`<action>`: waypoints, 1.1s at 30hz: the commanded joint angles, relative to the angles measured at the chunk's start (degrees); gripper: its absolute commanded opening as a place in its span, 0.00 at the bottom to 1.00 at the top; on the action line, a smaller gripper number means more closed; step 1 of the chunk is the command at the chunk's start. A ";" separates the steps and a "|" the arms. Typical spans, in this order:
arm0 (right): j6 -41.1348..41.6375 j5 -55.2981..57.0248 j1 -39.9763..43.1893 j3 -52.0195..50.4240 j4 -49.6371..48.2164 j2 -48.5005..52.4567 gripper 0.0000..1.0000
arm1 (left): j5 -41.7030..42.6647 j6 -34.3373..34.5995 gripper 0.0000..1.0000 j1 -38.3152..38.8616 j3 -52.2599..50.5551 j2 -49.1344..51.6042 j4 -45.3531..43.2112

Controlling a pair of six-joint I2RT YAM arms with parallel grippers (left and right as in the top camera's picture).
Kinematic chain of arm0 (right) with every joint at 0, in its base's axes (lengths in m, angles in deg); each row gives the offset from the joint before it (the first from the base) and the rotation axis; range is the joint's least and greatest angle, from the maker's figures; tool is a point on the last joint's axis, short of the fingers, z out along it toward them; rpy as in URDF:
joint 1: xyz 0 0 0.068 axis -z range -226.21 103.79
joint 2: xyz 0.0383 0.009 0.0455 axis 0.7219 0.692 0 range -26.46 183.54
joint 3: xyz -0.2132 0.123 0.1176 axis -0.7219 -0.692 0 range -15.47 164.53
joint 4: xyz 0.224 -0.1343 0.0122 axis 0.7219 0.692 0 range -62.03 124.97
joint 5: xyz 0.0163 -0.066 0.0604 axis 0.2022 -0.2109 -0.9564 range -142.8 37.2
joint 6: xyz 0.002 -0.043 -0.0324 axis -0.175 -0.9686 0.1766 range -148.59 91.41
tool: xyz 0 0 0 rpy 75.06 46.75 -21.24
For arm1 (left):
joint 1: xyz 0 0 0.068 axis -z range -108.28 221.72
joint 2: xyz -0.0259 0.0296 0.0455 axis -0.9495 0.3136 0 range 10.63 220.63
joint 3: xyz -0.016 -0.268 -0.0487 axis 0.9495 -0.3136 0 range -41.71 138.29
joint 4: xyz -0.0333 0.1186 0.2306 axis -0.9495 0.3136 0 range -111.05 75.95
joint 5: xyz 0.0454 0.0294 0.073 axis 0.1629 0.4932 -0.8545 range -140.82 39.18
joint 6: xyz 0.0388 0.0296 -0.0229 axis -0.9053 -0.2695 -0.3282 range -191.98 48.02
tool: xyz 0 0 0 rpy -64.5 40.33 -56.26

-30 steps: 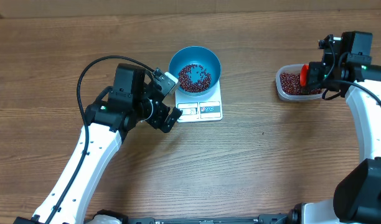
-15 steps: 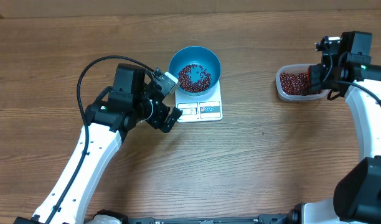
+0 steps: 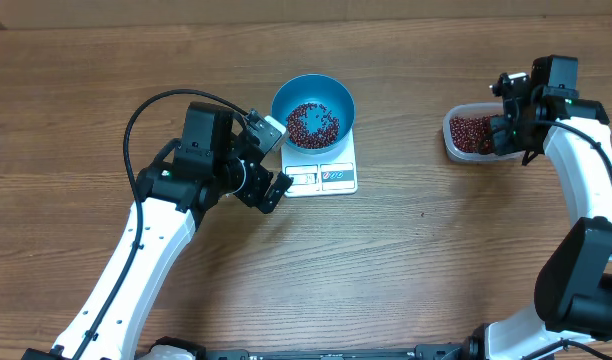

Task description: Scoop item into bowl and weigh 150g on scale

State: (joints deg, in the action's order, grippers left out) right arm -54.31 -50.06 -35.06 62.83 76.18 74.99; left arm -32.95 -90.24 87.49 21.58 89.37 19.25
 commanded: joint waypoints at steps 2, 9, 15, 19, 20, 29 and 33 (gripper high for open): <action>-0.24 -4.59 0.15 -0.48 1.55 0.59 0.04 | 1.03 -1.27 1.00 0.39 -0.09 -0.85 -0.07; 2.45 -12.35 0.15 -1.11 1.20 0.61 0.04 | 1.03 -1.27 1.00 0.39 -0.09 -0.85 -0.07; 4.92 -12.72 0.15 -1.11 1.36 0.70 0.04 | 1.03 -1.27 1.00 0.39 -0.09 -0.85 -0.07; 4.92 -12.72 0.17 -1.11 1.20 1.14 0.04 | 1.03 -1.27 1.00 0.39 -0.09 -0.85 -0.07; 4.92 -12.72 0.17 -1.11 1.14 1.27 0.04 | 1.03 -1.27 1.00 0.39 -0.09 -0.85 -0.07; 5.68 -15.78 0.17 -1.11 1.18 2.67 0.04 | 1.03 -1.27 1.00 0.39 -0.09 -0.85 -0.07; 7.76 -16.41 0.22 -1.11 1.16 2.86 0.04 | 1.03 -1.27 1.00 0.39 -0.09 -0.85 -0.07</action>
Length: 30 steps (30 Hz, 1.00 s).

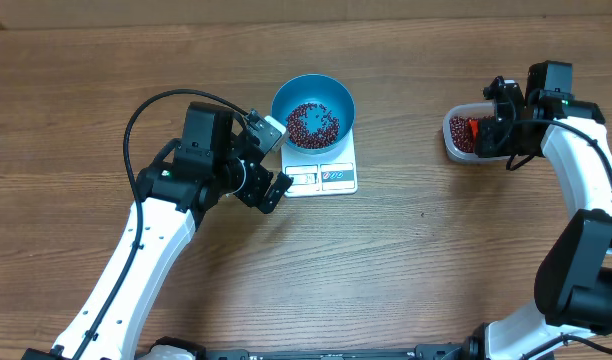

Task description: Scoop item into bowl and weigh 150g on scale

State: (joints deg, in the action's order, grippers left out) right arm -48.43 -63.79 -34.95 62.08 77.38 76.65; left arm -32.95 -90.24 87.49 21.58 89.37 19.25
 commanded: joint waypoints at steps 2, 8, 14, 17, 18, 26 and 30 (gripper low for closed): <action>1.88 -3.80 0.24 -0.37 -0.17 1.20 0.04 | 1.03 -1.27 1.00 0.39 -0.09 -0.85 -0.07; 2.12 -10.78 2.45 -0.37 -0.85 1.64 0.04 | 1.03 -1.27 1.00 0.39 -0.09 -0.85 -0.07; 3.67 -14.45 5.11 -0.37 -0.90 3.39 0.04 | 1.03 -1.27 1.00 0.39 -0.09 -0.85 -0.07; 4.11 -15.58 5.95 -0.37 -0.85 4.72 0.04 | 1.03 -1.27 1.00 0.39 -0.09 -0.85 -0.07; 4.20 -16.11 6.08 -0.37 -0.87 5.27 0.04 | 1.05 -1.27 1.00 0.39 -0.09 -0.85 -0.07; 5.09 -19.87 6.64 -0.37 -0.87 8.17 0.04 | 1.03 -1.27 1.00 0.39 -0.09 -0.85 -0.07; 5.11 -20.24 7.21 -0.37 -0.85 8.17 0.04 | 1.03 -1.27 1.00 0.39 -0.09 -0.85 -0.07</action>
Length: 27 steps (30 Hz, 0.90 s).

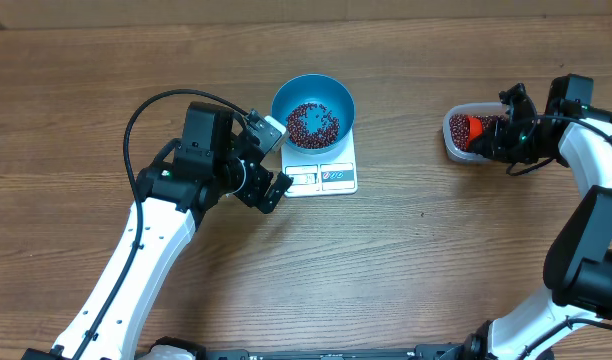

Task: Scoop item into bowl and weigh 150g on scale
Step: 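Lift the filled red scoop and carry it left toward the teal bowl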

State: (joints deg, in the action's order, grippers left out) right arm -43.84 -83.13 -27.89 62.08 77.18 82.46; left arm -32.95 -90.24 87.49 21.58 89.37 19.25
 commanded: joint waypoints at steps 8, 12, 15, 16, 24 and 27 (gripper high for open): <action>0.48 -5.95 2.78 -0.37 -0.92 2.36 0.04 | 1.03 -1.27 1.00 0.39 -0.09 -0.85 -0.07; 0.48 -9.20 4.15 -0.37 -0.92 2.36 0.04 | 1.03 -1.27 1.00 0.39 -0.09 -0.85 -0.07; 0.48 -11.47 5.20 -0.37 -0.92 2.38 0.04 | 1.03 -1.27 1.00 0.39 -0.09 -0.85 -0.07; 0.48 -12.50 5.60 -0.37 -0.90 2.38 0.04 | 1.03 -1.27 1.00 0.39 -0.09 -0.85 -0.07; 0.52 -19.56 9.70 -0.37 -0.15 2.38 0.04 | 1.03 -1.27 1.00 0.39 -0.09 -0.85 -0.07; 0.48 -19.89 10.82 -0.37 0.85 2.38 0.04 | 1.03 -1.27 1.00 0.39 -0.09 -0.85 -0.07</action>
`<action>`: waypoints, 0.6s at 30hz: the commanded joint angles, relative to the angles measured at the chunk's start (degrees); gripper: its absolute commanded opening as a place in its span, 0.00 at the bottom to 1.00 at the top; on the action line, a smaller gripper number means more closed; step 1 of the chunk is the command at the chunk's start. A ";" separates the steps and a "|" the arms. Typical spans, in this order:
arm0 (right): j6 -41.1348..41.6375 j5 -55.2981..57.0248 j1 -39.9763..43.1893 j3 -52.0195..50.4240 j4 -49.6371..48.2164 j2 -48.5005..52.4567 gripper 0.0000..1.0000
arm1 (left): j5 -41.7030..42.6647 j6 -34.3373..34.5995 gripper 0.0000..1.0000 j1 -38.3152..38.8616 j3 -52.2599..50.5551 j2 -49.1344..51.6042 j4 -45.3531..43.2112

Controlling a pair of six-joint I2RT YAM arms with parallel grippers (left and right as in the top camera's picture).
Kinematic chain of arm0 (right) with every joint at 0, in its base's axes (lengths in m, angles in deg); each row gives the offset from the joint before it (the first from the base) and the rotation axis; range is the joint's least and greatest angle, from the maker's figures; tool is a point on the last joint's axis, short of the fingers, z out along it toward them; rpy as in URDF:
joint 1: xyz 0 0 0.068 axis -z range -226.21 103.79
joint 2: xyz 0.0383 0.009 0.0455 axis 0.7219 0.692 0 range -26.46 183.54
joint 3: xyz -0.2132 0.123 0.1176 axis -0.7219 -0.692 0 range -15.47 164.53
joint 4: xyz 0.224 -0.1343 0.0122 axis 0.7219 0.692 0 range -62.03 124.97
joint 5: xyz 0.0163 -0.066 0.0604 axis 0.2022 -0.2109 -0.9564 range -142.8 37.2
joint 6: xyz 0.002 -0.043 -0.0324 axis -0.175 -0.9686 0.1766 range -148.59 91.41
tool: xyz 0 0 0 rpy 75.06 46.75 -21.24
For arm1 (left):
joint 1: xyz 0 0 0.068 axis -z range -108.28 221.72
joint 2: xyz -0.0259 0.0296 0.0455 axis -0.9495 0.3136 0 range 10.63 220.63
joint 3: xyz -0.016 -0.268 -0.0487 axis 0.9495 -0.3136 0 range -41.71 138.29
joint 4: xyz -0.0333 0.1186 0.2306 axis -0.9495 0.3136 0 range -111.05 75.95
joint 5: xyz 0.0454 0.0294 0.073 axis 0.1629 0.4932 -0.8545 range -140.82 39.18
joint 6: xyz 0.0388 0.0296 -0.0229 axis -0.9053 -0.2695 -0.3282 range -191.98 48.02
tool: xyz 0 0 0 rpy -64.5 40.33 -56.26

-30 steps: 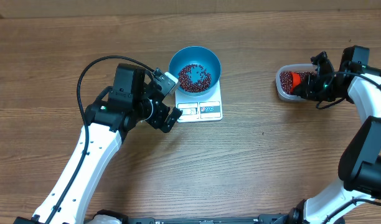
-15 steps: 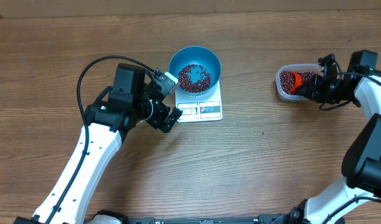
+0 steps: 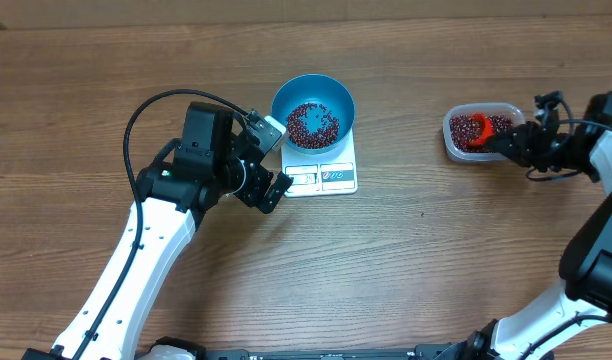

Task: Scoop item into bowl and weigh 150g on scale
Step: 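Lift the filled red scoop and carry it left toward the teal bowl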

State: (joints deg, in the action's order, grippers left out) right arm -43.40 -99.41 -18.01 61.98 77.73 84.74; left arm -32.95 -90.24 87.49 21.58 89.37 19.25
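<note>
A blue bowl (image 3: pixel 313 100) partly filled with red beans (image 3: pixel 312 122) stands on a white scale (image 3: pixel 331 177) in the overhead view. My left gripper (image 3: pixel 275 159) sits open at the scale's left edge, one finger beside the bowl and one by the scale's front corner. At the right, a clear container (image 3: pixel 452 142) holds more red beans (image 3: pixel 460 126). An orange scoop (image 3: pixel 477 131) dips into it. My right gripper (image 3: pixel 509 143) is shut on the scoop's handle just right of the container.
The wooden table (image 3: pixel 416 260) spreads out in front of the scale and container. The left arm's black cable (image 3: pixel 146 110) loops over the table to the left of the scale. The right arm (image 3: pixel 601 150) runs along the table's right edge.
My right arm has drawn back to the right, uncovering the container's right end. The orange scoop now lies lower among the beans. The left arm, bowl and scale have not moved.
The right gripper first hovered over the container's right part, with no scoop showing. Then the orange scoop tip appeared inside the container. The wrist stood further right at each moment, with the scoop staying in the beans. The left gripper stayed open by the scale throughout.
</note>
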 commanded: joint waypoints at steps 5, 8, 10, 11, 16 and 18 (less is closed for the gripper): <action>0.04 -6.69 2.75 -0.26 1.36 0.11 0.04 | 1.03 -1.27 1.00 0.39 -0.09 -0.85 -0.04; 0.04 -9.27 3.63 -0.26 2.08 0.11 0.04 | 1.03 -1.27 0.99 0.39 -0.09 -0.85 -0.07; 0.04 -10.56 4.13 -0.26 2.78 0.11 0.04 | 1.03 -1.27 1.00 0.39 -0.09 -0.85 -0.07; 0.04 -10.56 4.31 -0.26 3.13 0.11 0.04 | 1.03 -1.27 1.00 0.39 -0.09 -0.85 -0.07; 0.00 -10.54 4.98 -0.26 4.87 0.11 0.04 | 1.03 -1.27 1.00 0.39 -0.09 -0.85 -0.07; 0.00 -10.58 5.05 -0.26 5.25 0.11 0.04 | 1.03 -1.27 1.00 0.39 -0.09 -0.85 -0.07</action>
State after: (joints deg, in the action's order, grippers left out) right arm -43.36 -107.96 -13.29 61.98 82.93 84.74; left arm -32.95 -90.24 87.49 21.58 89.37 19.25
